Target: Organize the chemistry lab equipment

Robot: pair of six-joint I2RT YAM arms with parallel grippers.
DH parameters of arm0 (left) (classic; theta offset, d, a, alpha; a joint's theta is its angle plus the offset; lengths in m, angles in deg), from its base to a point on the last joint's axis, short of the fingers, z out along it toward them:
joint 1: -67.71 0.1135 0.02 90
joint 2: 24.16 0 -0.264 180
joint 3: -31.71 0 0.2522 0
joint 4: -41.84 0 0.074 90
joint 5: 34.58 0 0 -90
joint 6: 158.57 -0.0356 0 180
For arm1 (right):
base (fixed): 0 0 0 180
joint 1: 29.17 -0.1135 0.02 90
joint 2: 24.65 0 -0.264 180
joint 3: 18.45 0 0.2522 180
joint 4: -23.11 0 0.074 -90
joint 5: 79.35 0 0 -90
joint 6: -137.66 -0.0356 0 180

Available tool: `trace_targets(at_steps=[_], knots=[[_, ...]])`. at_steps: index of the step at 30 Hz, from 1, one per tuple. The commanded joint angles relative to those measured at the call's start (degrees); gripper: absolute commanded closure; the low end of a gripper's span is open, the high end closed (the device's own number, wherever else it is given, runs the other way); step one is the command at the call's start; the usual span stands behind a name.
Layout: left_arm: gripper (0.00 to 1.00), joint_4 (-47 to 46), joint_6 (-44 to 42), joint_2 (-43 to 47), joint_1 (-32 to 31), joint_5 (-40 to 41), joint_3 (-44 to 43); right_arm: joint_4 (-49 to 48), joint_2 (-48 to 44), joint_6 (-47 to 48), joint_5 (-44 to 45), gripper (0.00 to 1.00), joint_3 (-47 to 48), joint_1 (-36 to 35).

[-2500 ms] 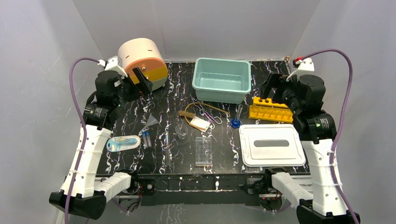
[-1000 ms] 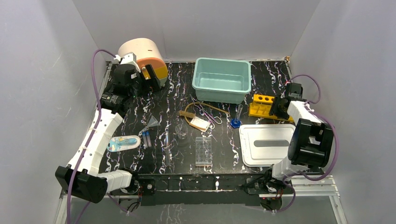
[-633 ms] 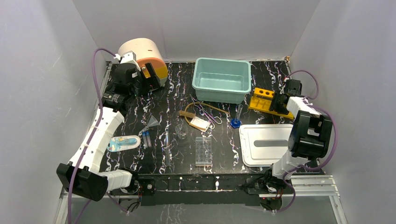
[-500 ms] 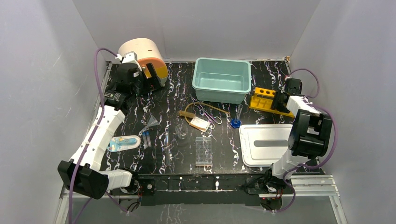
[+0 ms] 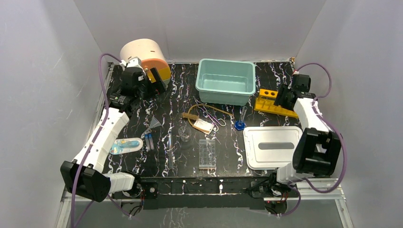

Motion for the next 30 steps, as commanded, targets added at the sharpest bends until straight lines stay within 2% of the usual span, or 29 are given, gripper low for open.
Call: trace_targets(at_steps=[1, 5, 7, 10, 12, 14, 17, 21, 24, 30], knots=[[0.02, -0.8, 2.3, -0.3, -0.2, -2.9, 2.7, 8.5, -8.5, -3.6, 0.5, 0.33, 5.3, -0.7], [0.02, 0.5, 4.0, -0.9, -0.2, -1.0, 4.8, 11.5, -12.1, -4.4, -0.4, 0.31, 11.7, -0.8], [0.03, 1.4, 3.7, -1.0, -0.2, -1.0, 5.8, 12.1, -12.4, -4.3, -5.0, 0.29, 15.3, -0.8], [0.15, 6.2, 3.8, -2.1, -0.1, -3.9, 5.5, 13.7, -11.5, -5.5, -11.1, 0.30, 21.2, -2.0], [0.24, 9.7, 5.6, -2.1, -0.2, -9.0, 6.9, 14.2, -10.8, -6.5, -12.0, 0.30, 24.8, -4.2], [0.31, 11.3, 6.5, -1.5, -0.3, -13.9, 9.7, 15.0, -9.8, -7.1, -11.1, 0.30, 28.6, -6.9], [0.34, 13.8, 8.0, -0.4, -1.5, -14.7, 13.6, 16.9, -7.0, -8.4, -10.0, 0.31, 34.8, -11.1], [0.38, 16.7, 10.0, -0.1, -6.1, -11.7, 16.1, 17.7, -2.9, -10.4, -9.4, 0.32, 40.5, -16.4], [0.44, 20.4, 13.0, -0.8, -9.1, -9.2, 16.9, 16.2, -1.4, -11.9, -8.8, 0.32, 41.1, -20.3], [0.49, 25.6, 19.1, 0.5, -14.7, -4.4, 18.7, 15.4, 0.9, -14.6, -7.4, 0.33, 42.2, -24.8]])
